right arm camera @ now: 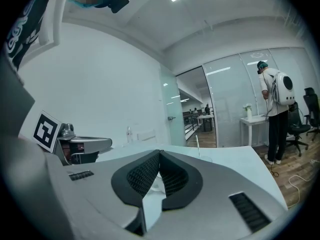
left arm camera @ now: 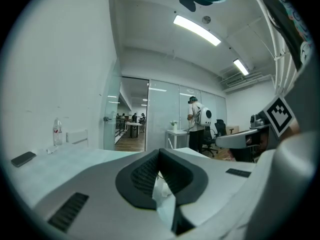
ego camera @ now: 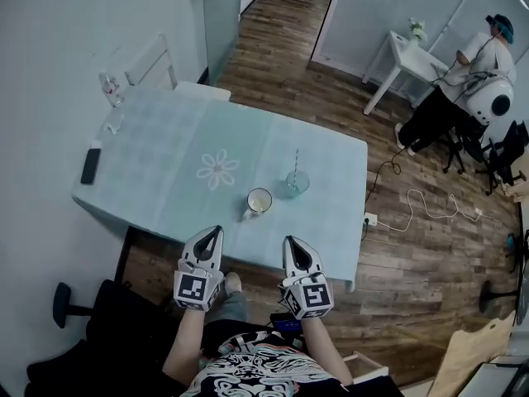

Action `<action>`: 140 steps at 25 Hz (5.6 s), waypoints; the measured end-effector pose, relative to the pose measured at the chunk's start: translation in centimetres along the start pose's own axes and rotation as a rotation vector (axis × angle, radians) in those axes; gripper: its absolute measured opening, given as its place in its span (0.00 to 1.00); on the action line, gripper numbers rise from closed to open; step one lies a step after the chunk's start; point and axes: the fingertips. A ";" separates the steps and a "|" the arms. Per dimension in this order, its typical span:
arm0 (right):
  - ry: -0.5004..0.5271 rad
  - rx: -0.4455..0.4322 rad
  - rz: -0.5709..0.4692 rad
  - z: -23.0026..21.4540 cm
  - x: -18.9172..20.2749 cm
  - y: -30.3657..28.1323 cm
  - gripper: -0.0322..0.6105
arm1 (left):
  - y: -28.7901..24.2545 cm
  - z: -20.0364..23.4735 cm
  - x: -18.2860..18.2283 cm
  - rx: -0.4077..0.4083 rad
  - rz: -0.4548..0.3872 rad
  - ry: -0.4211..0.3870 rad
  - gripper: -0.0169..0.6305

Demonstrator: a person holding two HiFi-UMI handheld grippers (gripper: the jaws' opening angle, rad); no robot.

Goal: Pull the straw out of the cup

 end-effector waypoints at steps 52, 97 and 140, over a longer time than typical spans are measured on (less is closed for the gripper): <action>0.207 -0.415 0.115 3.3 6.6 -8.9 0.13 | -8.0 3.7 4.4 -0.014 0.096 0.073 0.03; 0.331 -0.416 0.103 5.0 9.6 -11.5 0.18 | -9.2 4.6 6.8 -0.047 0.141 0.145 0.03; -0.370 -0.205 0.244 -2.1 7.7 -15.4 0.13 | -9.4 4.5 6.4 -0.036 0.146 0.144 0.03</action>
Point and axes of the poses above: the fingertips, and each gripper's own axes: y backward along the fingers, z to its left, x out of its underside, and after that the axes turned 14 degrees about x, right-handed
